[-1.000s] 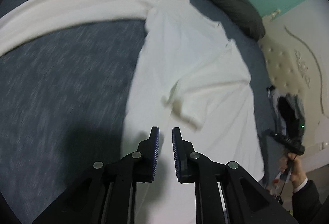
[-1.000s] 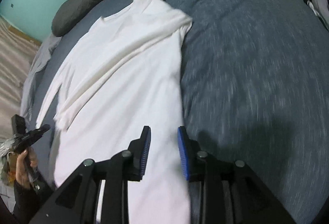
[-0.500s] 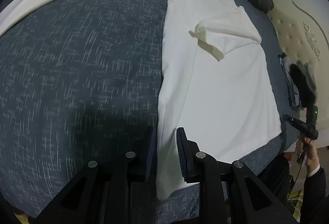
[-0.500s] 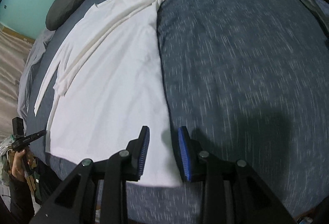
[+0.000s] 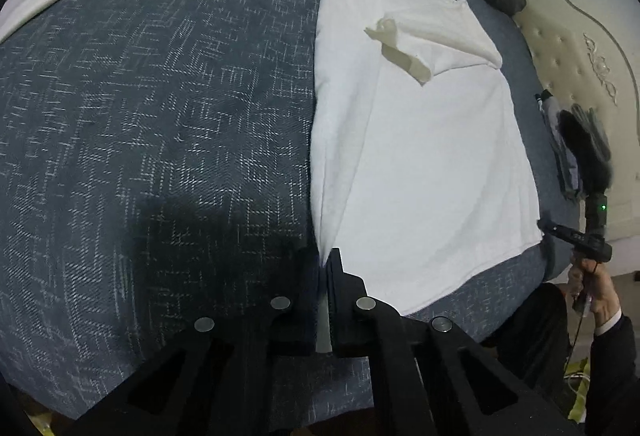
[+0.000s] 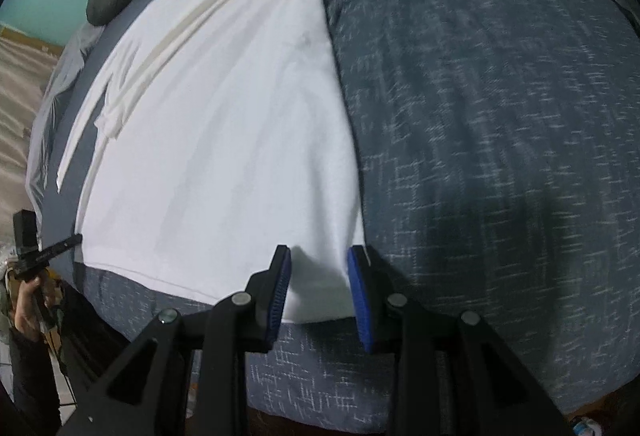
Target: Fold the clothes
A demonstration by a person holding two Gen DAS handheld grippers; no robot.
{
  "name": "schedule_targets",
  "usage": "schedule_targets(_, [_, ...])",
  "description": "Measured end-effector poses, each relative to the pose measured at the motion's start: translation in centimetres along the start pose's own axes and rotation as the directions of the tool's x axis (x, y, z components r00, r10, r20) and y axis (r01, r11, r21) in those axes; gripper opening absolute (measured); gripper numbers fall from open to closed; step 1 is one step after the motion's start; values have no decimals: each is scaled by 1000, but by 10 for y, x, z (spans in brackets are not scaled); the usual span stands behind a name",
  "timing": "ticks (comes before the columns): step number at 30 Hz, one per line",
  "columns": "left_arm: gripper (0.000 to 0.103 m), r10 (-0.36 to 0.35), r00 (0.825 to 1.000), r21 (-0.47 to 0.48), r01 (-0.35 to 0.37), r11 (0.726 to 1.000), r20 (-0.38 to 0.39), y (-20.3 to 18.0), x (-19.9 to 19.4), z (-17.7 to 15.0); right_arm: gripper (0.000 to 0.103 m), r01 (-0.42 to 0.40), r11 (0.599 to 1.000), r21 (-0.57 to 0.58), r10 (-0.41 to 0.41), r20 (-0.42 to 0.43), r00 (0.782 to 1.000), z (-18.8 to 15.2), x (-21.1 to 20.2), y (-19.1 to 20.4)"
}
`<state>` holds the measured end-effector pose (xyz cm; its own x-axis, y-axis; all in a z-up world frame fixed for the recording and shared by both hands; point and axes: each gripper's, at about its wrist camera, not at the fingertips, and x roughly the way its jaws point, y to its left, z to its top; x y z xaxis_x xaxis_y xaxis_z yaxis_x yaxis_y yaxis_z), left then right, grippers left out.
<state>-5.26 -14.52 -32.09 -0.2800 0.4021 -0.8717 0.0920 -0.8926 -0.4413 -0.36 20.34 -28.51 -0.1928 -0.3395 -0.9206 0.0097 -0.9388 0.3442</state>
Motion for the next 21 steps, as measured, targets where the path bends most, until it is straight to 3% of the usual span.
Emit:
schedule_targets(3, [3, -4, 1000, 19, 4, 1000, 17, -5, -11, -2, 6, -14, 1000, 7, 14, 1, 1000, -1, -1, 0])
schedule_targets(4, [3, -5, 1000, 24, 5, 1000, 22, -8, -14, -3, 4, -21, 1000, 12, 21, 5, 1000, -1, -2, -1])
schedule_targets(14, [2, -9, 999, 49, 8, 999, 37, -18, -48, -13, 2, -49, 999, -25, 51, 83, 995, -9, -58, -3])
schedule_targets(19, [2, 22, 1000, -2, -22, 1000, 6, -5, -30, -8, 0, -8, 1000, 9, 8, 25, 1000, -19, -36, -22])
schedule_targets(21, [2, 14, 1000, -29, -14, 999, -4, 2, -24, -7, 0, -28, 999, 33, 27, 35, 999, -22, -33, -29])
